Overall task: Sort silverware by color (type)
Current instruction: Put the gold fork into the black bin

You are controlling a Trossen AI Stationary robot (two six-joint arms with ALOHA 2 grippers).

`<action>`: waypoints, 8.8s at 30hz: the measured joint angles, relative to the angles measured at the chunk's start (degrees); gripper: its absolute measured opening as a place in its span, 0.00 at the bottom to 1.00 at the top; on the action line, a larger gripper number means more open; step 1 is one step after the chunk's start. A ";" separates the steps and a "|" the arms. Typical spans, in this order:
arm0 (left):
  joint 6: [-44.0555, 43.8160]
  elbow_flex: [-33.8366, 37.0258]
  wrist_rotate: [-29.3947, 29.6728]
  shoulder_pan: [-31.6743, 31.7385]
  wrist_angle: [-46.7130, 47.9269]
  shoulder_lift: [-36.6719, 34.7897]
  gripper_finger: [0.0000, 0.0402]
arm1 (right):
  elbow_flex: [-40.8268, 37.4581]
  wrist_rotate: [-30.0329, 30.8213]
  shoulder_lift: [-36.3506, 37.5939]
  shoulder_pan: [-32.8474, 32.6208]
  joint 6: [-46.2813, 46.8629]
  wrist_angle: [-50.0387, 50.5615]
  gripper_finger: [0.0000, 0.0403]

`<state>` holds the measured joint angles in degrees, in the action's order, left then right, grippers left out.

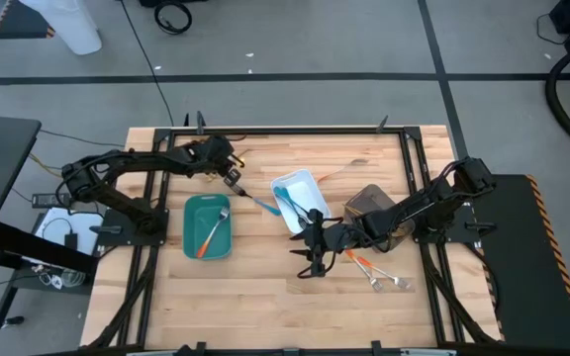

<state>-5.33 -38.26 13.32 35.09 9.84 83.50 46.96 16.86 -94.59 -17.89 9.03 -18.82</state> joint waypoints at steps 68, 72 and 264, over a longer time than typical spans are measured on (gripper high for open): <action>0.01 0.20 -6.58 -0.37 3.80 -2.94 0.05 | 0.04 0.20 0.00 0.02 -0.19 -0.96 0.42; 1.03 0.13 -6.58 -2.50 1.70 -6.50 0.05 | 0.07 3.61 0.12 0.02 -0.87 0.67 0.42; 0.44 -8.13 12.64 -36.48 -40.76 9.86 0.05 | 2.99 11.88 21.01 6.89 -7.59 24.71 0.48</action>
<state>-4.89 -46.39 25.96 -1.39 -30.92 93.36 49.95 28.74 -73.57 -11.00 1.43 5.89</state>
